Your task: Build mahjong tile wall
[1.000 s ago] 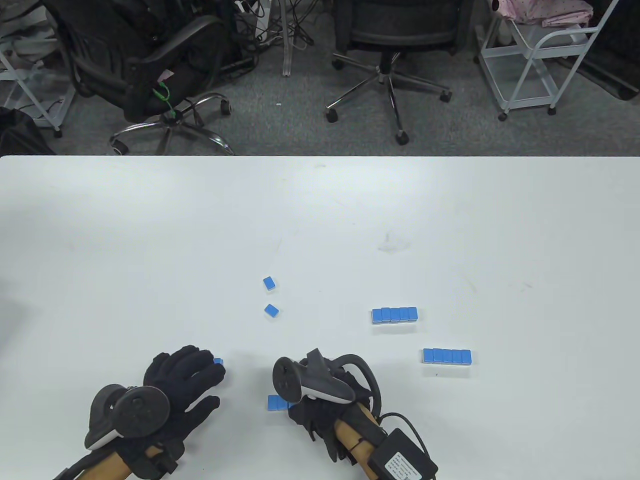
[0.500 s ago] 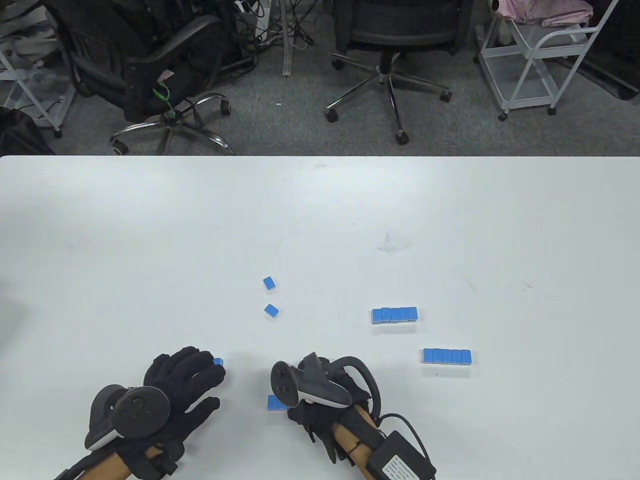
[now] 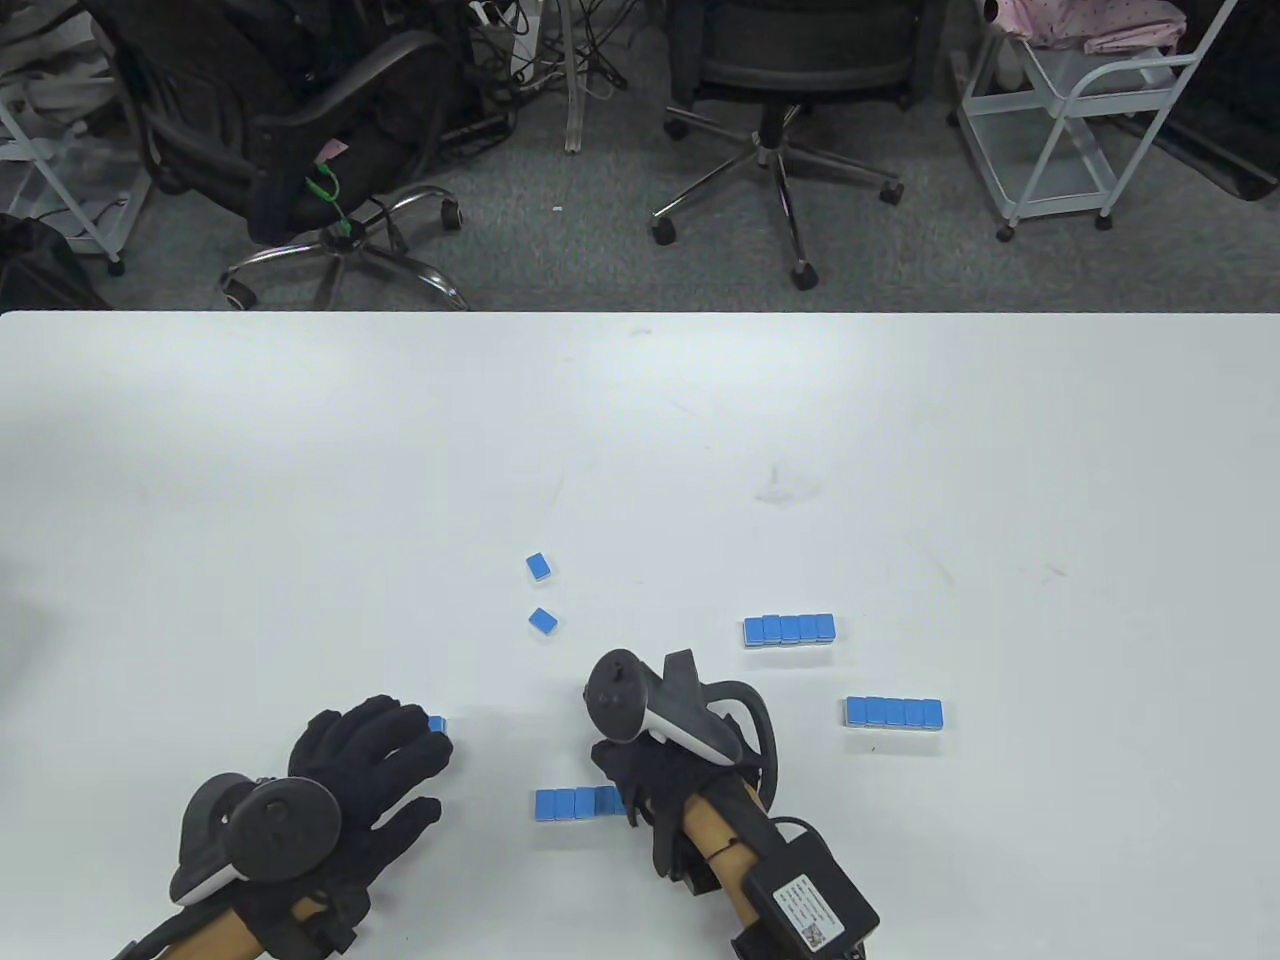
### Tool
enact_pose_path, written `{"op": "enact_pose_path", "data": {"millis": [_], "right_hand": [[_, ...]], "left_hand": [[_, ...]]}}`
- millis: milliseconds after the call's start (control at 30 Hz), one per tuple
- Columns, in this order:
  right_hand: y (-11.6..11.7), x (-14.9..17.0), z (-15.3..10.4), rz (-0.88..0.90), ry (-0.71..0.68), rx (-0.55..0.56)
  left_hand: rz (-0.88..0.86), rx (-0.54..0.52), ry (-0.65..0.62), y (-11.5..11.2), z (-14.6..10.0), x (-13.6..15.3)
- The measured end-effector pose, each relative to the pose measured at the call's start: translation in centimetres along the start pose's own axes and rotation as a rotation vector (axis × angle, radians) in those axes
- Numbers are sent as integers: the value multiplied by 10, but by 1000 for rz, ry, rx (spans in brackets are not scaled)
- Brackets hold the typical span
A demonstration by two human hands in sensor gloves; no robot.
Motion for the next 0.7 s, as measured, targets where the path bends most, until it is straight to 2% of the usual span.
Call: {"op": "enact_pose_path", "data": {"millis": [200,367,567,633,700], "right_hand": [[-8,-17,52,-128,105,-54],[-10,-31,82,-198,160,-68],[-8,-39,99,-327,206,-47],[-9,-40,97,-297,175,13],[-10,-38,93,-270,138,3]], "left_hand": [[-2,1,-2,0,-1,0],[1,3,-8,0,2,1],[-1,6,-5,0,5,4],[-6,6,-3,1,6,4],[-10,8,-4,0,6,4]]}}
Point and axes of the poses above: the tracker on the back of each hand, its own x axis roughly to the little-finger side, its own z axis roughly from the wrist to the fingertips, y = z × x, the point moved 2 cm from there along z, roughly from the wrist to the fingertips, and after that the axes turned 13 degrees about -y, right-handed, at the moved point
